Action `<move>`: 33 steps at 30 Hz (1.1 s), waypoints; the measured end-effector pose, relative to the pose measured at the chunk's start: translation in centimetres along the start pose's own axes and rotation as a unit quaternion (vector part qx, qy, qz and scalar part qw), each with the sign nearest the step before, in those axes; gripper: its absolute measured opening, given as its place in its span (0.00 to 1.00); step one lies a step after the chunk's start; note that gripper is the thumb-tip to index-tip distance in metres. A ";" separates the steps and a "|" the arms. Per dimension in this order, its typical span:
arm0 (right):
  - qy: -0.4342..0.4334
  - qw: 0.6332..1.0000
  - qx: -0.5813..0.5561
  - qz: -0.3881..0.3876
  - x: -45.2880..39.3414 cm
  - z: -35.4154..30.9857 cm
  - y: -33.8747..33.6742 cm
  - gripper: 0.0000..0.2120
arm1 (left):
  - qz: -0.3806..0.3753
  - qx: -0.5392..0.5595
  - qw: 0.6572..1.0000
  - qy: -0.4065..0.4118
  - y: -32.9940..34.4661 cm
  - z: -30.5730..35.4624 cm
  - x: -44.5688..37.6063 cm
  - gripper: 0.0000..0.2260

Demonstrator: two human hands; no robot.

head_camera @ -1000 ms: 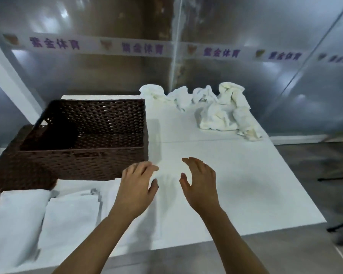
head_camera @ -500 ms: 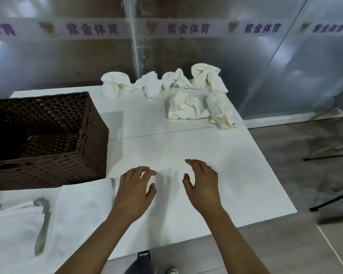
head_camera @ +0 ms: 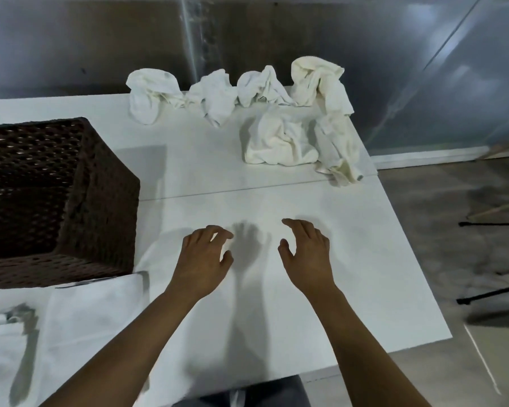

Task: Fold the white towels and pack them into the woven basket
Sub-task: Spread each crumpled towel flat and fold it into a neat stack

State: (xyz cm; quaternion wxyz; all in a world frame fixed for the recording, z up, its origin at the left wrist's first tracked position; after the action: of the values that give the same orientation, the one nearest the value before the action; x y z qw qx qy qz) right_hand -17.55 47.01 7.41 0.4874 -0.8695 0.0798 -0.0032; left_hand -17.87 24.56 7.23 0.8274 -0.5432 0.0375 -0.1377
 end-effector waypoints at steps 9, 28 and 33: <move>-0.049 0.997 0.024 -0.047 -13.1 2.3 2.7 0.22 | -0.081 0.013 0.994 -0.076 4.8 -1.8 -6.5 0.25; -0.062 0.957 0.107 -0.263 -36.7 4.9 15.1 0.33 | -0.141 -0.021 0.975 -0.173 14.7 -5.3 -9.6 0.42; -0.133 0.952 0.102 -0.258 -30.5 2.7 16.5 0.24 | -0.100 0.027 0.978 -0.181 13.9 -5.4 -10.0 0.34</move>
State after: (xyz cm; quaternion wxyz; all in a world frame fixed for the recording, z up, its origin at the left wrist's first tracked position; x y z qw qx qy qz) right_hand -49.62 45.17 -5.83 0.5620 -0.7988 -0.2135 -0.0214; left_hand -26.04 27.61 -8.50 0.8172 -0.5372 -0.1711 -0.1198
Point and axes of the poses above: each hand's wrist, its own x-axis away from the middle knuckle, its own y-axis out of the palm, z = x × y, the point moved 8 cm from there along -x, towards the middle knuckle, and after that the axes turned 3 degrees about y, right-handed, at the moved point
